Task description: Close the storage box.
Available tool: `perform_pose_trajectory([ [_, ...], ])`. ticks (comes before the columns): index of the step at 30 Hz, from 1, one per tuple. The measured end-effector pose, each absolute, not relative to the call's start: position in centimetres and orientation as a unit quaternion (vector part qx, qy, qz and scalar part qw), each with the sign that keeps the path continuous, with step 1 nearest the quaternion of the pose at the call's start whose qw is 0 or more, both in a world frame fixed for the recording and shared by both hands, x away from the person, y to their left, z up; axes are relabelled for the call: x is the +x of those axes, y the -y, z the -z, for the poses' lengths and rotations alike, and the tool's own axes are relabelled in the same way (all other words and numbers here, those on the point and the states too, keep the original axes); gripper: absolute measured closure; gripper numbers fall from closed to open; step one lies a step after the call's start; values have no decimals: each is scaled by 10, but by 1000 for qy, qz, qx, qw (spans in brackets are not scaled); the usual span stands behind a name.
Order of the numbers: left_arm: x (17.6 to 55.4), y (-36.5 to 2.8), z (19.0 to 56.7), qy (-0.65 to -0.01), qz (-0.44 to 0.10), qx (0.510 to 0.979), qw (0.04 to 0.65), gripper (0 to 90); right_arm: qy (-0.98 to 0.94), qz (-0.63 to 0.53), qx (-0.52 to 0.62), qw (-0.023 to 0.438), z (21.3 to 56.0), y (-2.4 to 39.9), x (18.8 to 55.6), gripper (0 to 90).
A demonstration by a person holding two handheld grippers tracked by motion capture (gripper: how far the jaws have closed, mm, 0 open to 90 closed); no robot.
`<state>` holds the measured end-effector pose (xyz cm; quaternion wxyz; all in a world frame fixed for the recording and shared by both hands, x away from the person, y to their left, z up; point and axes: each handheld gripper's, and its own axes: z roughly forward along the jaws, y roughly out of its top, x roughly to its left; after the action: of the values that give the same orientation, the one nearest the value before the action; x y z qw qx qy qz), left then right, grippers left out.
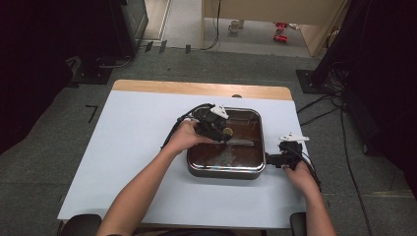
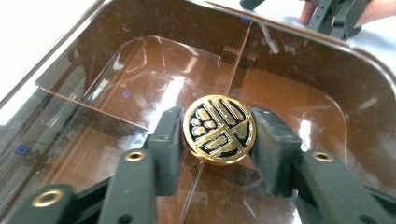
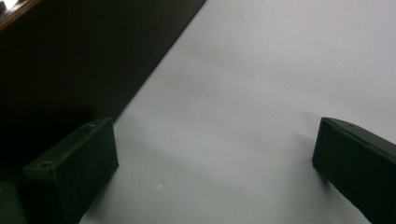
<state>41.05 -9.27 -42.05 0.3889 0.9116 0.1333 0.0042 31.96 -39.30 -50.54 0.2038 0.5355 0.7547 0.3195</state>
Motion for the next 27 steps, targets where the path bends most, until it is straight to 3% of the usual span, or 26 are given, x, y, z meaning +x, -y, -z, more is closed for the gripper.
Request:
perform_pose_trajectory([
  [5,411,86,416,-146,-6,910,387,445,-755,-319,536,204,505,393,320,0],
  [27,395,25,389,-243,-49,869,428,265,-754,-320,536,205,505,393,320,0],
])
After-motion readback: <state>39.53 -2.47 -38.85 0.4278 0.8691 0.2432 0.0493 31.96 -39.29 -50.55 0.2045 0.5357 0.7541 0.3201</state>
